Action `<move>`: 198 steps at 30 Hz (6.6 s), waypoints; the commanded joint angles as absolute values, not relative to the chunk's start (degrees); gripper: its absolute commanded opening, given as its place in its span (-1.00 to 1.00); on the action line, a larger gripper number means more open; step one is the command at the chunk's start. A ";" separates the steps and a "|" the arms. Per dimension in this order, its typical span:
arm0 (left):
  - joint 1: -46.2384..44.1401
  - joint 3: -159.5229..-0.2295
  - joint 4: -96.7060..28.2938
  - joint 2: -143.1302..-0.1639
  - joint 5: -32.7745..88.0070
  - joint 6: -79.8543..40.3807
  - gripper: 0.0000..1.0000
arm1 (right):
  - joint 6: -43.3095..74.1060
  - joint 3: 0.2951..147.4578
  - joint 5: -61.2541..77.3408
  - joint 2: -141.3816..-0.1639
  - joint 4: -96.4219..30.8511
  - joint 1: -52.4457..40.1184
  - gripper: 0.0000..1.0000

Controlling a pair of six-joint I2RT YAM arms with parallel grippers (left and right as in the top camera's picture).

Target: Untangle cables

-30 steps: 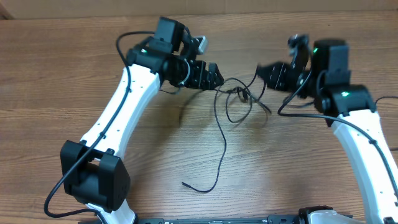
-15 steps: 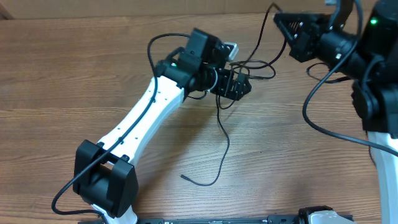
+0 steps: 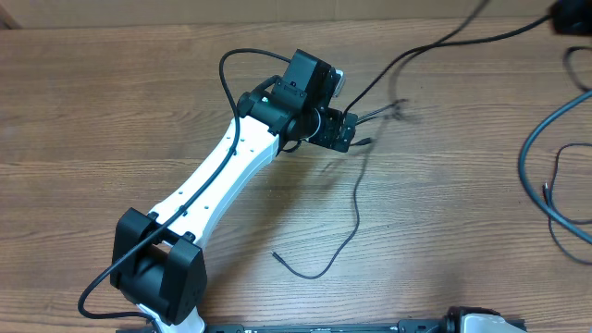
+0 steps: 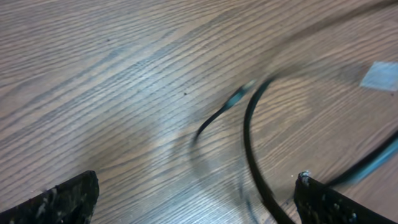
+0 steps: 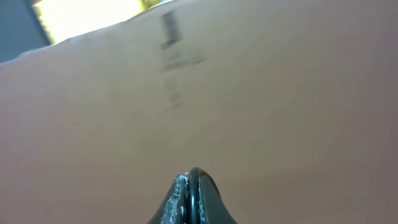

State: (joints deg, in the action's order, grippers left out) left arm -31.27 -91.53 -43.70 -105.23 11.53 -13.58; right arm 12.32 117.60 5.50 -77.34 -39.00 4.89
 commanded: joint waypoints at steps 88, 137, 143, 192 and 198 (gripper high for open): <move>-31.11 -89.30 -46.06 -105.65 -0.03 -24.88 0.99 | 6.09 117.32 18.68 -110.98 -55.02 -2.57 -0.39; -31.11 -89.30 -46.06 -105.65 -0.03 -24.88 0.99 | 66.28 73.52 -19.09 -107.28 -54.61 11.07 1.00; -31.11 -89.30 -46.06 -105.65 -0.03 -24.88 0.99 | 69.04 73.28 -26.44 -107.33 -54.33 11.35 0.99; -31.11 -89.30 -46.06 -105.65 -0.03 -24.88 0.99 | 65.98 60.62 -15.33 -107.48 -32.84 11.27 0.69; -31.11 -89.30 -46.06 -105.65 -0.03 -24.88 0.99 | 61.08 59.13 -15.33 -107.48 -32.12 11.27 0.64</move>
State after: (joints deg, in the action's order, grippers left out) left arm -31.27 -89.49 -46.24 -105.23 0.75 -24.08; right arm 64.45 61.49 -15.84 -106.24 -31.83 10.87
